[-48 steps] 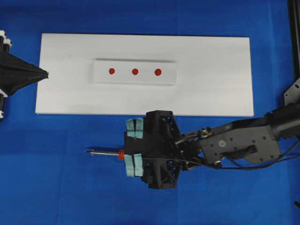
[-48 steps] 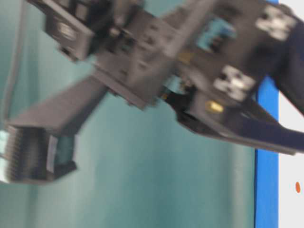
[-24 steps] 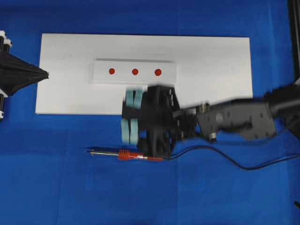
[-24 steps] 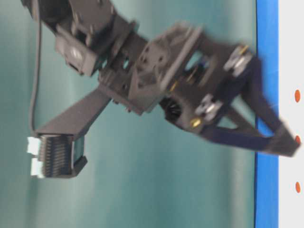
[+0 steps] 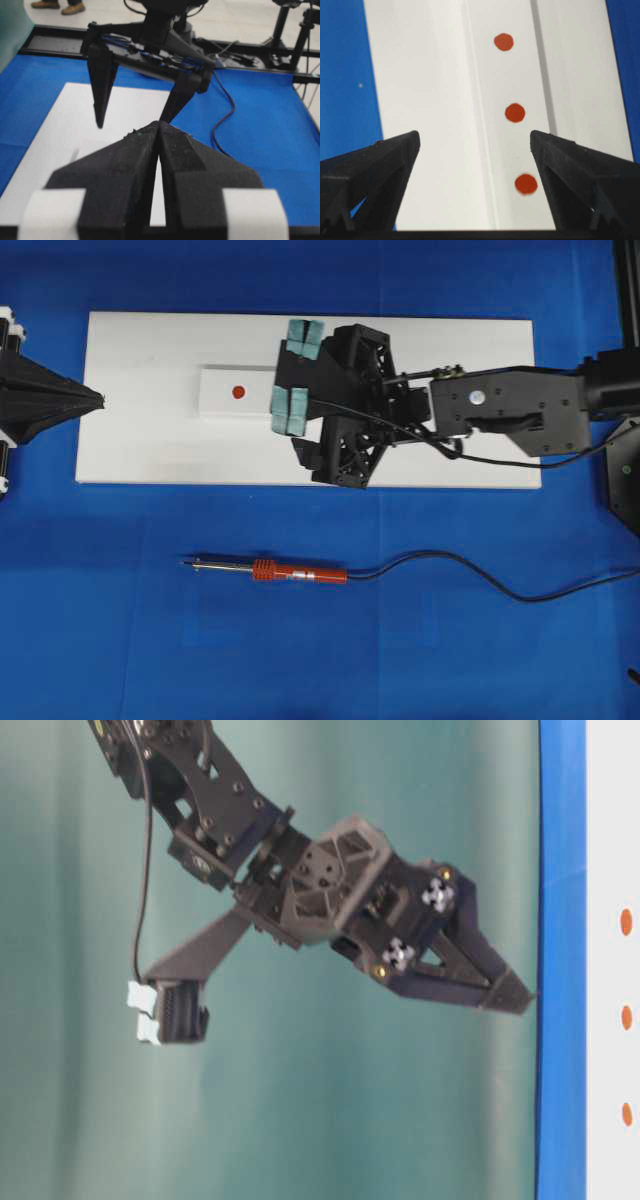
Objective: Touch the tip of the soldering iron to the mark.
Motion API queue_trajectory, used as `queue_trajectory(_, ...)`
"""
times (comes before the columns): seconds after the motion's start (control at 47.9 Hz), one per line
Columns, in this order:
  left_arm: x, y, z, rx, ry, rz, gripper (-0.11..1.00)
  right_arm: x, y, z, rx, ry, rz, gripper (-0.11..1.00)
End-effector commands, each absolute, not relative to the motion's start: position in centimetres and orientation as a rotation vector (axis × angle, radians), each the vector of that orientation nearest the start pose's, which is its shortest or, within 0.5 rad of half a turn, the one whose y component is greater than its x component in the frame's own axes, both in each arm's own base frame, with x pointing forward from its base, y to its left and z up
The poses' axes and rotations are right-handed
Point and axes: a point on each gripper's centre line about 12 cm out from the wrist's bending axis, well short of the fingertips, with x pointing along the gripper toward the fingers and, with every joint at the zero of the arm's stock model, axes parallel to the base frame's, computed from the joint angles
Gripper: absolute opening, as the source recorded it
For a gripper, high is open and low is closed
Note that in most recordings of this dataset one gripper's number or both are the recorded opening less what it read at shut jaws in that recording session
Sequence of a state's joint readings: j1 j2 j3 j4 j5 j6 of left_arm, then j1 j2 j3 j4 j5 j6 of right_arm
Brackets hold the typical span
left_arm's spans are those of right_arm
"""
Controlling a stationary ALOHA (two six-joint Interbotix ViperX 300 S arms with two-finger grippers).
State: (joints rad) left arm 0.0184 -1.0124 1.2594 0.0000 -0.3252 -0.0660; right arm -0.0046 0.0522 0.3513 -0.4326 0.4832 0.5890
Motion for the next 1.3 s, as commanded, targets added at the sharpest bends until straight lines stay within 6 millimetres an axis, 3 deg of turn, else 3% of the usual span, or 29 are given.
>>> queue_trajectory(0.0,18.7,0.3,27.8,-0.065,-0.094,0.015,0.0,41.4,-2.5,24.8,0.114,0.749,-0.262,0.91)
queue_trajectory(0.167,18.8,0.3,27.8,-0.065,-0.093,0.015,0.0,37.8,-2.3,26.8,0.122,0.688,-0.247,0.91)
queue_trajectory(0.627,18.7,0.3,28.0,-0.065,-0.105,0.013,0.0,25.8,-2.1,29.1,0.133,0.489,-0.206,0.91)
queue_trajectory(0.94,18.6,0.3,28.0,-0.065,-0.106,0.013,0.0,19.0,-2.1,27.9,0.133,0.381,-0.201,0.91)
queue_trajectory(1.275,18.7,0.3,27.8,-0.065,-0.097,0.013,0.0,15.8,-2.0,24.7,0.141,0.358,-0.195,0.87)
